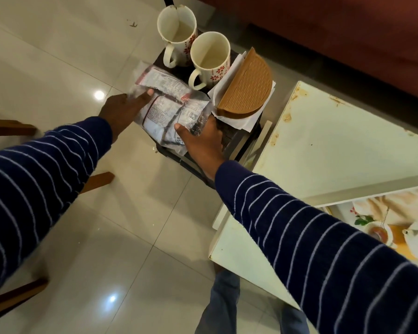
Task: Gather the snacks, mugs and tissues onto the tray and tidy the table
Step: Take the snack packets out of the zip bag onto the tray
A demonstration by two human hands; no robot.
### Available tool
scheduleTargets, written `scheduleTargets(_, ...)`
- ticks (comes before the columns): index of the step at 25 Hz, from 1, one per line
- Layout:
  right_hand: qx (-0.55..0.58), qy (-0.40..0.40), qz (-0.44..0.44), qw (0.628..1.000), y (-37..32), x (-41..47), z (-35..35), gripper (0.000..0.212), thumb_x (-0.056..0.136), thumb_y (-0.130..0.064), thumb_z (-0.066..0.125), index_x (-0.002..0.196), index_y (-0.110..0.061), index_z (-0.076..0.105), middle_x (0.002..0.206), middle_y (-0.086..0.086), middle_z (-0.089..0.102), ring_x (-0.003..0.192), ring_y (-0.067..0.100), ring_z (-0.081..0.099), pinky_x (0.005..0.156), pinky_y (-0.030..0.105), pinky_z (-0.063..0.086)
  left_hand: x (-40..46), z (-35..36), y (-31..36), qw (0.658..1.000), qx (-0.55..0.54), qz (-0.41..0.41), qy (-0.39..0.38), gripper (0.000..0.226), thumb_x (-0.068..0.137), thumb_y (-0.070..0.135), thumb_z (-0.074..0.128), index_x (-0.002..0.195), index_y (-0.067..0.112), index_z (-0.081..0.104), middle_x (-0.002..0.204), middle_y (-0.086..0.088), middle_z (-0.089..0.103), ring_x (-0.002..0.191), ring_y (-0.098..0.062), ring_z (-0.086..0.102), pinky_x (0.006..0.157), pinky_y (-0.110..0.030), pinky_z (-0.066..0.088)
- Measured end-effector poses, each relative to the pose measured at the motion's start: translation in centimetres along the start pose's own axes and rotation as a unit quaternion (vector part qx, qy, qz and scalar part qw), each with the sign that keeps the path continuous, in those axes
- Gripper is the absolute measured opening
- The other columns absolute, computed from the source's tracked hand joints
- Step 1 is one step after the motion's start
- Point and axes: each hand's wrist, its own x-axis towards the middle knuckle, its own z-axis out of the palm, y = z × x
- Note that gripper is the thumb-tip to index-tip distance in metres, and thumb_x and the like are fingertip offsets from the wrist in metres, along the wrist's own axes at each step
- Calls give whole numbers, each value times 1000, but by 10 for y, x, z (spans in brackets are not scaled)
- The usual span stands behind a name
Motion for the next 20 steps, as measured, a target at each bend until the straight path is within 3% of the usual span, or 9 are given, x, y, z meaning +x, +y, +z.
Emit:
scheduleTargets(3,77,-14,-5,997,-1,-5,-2,72,85,-14,72,146,-17,33,143,6,52,131,24,50,109,48,43,-13,10,-5,998,-56,14,37,44,78,67,65,87,24,70,80,14,74,69,0,67,58,-17,49)
scheduleTargets(5,86,-24,-22,996,-1,-12,-8,70,87,-10,69,147,-16,32,143,4,52,130,20,52,107,46,45,-27,19,-6,991,-103,34,75,32,83,56,68,79,24,67,67,18,73,59,5,67,53,-15,53)
scheduleTargets(8,83,-33,-41,995,4,-26,-24,65,86,-13,70,142,-17,36,137,-1,57,121,13,58,101,43,52,-58,37,-12,977,-173,48,114,31,88,46,67,96,16,72,84,7,77,76,-6,73,69,-28,61)
scheduleTargets(12,78,-44,-58,994,14,-59,-61,76,80,-14,78,139,-23,30,120,-19,53,99,-17,59,75,9,54,-112,56,-27,974,-211,68,54,34,93,41,62,118,17,64,109,-1,73,101,-22,70,84,-40,59)
scheduleTargets(14,102,-50,-66,991,21,-79,-86,84,78,-13,80,141,-24,26,129,-12,52,107,-12,59,76,11,53,-141,66,-30,972,-217,89,-10,33,95,37,60,125,22,57,120,0,69,109,-22,66,93,-49,54)
scheduleTargets(16,116,-59,-65,989,29,-98,-112,80,78,-12,80,143,-23,34,135,-5,55,112,-1,62,82,20,56,-167,77,-28,967,-224,97,-71,35,97,37,57,131,29,53,131,4,64,118,-21,61,100,-54,45)
scheduleTargets(18,103,-56,-63,991,37,-116,-136,63,79,-12,80,134,-19,48,126,0,63,110,8,65,84,26,57,-190,90,-24,962,-241,74,-103,42,93,49,53,134,39,50,137,9,59,125,-16,56,105,-53,40)
scheduleTargets(20,88,-38,-82,992,45,-132,-158,51,79,-9,80,122,-15,54,116,3,65,103,8,66,79,22,56,-209,101,-16,946,-294,41,-129,64,84,67,50,142,39,45,143,8,55,131,-16,51,106,-52,37)
